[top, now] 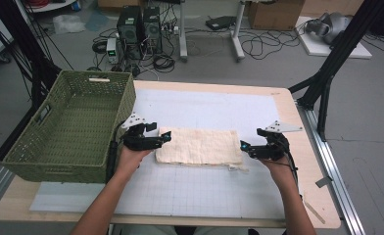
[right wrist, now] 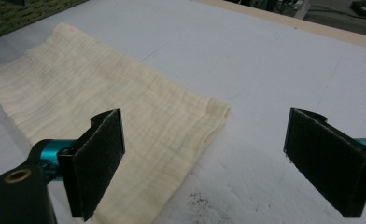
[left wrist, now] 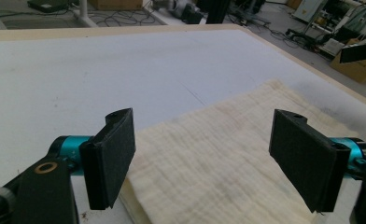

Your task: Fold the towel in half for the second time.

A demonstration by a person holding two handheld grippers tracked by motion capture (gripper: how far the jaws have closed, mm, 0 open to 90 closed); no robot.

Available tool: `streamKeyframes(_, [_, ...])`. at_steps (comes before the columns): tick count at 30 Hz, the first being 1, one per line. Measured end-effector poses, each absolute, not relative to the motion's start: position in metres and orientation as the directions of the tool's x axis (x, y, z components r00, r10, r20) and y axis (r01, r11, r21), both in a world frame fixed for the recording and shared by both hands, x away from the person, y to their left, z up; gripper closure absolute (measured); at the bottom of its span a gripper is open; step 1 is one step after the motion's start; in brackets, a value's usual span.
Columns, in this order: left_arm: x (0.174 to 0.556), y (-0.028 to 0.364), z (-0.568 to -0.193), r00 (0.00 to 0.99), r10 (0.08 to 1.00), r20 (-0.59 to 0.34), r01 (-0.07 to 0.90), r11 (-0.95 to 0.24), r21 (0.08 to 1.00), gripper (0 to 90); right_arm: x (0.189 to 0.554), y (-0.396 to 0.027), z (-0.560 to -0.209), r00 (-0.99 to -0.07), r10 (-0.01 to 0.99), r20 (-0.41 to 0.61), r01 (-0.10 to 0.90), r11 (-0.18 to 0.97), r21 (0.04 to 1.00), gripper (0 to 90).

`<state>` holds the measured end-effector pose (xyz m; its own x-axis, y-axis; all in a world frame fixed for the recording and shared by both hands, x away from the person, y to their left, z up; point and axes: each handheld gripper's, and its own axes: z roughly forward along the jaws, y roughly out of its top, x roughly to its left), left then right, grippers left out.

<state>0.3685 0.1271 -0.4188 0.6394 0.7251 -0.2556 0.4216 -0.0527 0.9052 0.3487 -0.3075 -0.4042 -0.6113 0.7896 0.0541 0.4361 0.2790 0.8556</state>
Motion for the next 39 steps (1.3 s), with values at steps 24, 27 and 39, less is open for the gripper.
streamKeyframes(24, [0.424, 0.118, -0.428, 0.522, 0.813, -0.258, 0.556, -0.095, 0.826, 28.4, 0.35, -0.305, -0.406, -0.622, 0.78, 0.067, 0.451, 0.288, 0.845, 11.8])
streamKeyframes(27, [0.429, 0.117, -0.435, 0.509, 0.821, -0.258, 0.584, -0.109, 0.805, 31.0, 0.35, -0.304, -0.406, -0.623, 0.779, 0.068, 0.455, 0.29, 0.842, 11.8])
streamKeyframes(39, [0.43, 0.119, -0.446, 0.546, 0.808, -0.223, 0.626, -0.216, 0.749, 61.5, 0.354, -0.296, -0.414, -0.637, 0.767, 0.081, 0.479, 0.312, 0.82, 11.8])
